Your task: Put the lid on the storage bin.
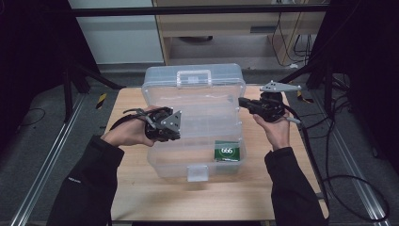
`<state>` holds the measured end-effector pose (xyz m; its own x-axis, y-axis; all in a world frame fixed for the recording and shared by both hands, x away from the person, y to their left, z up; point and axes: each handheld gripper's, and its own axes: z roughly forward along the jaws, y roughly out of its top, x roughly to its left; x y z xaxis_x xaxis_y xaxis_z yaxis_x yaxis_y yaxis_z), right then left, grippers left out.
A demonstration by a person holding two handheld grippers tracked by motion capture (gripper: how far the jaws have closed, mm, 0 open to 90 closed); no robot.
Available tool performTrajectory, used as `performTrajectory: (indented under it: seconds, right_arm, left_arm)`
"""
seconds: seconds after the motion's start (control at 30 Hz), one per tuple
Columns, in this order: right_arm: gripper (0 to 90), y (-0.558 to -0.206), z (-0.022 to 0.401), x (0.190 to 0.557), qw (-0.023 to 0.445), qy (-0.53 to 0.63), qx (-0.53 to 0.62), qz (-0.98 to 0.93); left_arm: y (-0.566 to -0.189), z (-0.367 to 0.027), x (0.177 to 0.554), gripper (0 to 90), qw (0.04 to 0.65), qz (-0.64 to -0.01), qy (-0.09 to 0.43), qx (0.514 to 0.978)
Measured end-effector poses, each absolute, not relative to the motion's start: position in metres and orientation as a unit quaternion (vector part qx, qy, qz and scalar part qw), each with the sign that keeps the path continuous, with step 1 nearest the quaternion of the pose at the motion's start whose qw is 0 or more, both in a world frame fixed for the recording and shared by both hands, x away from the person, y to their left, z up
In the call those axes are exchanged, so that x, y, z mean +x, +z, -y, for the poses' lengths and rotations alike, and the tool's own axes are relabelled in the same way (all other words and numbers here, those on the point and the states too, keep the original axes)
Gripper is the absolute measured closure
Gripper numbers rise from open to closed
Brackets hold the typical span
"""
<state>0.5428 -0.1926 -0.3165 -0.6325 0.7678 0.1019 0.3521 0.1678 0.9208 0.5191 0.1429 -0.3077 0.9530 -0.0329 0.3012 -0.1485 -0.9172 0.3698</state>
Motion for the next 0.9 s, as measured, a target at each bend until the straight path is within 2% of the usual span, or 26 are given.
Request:
performTrajectory:
  seconds: [0.6,0.9]
  right_arm:
    - [90.0,-0.324,0.195,0.549,0.195,0.512,0.392,-0.739]
    - [90.0,-0.327,0.197,0.546,0.186,0.517,0.389,-0.739]
  left_arm:
    - [-0.317,-0.146,0.511,81.5,0.216,0.051,0.140,0.965]
    - [-0.320,-0.147,0.508,66.6,0.265,0.037,0.135,0.954]
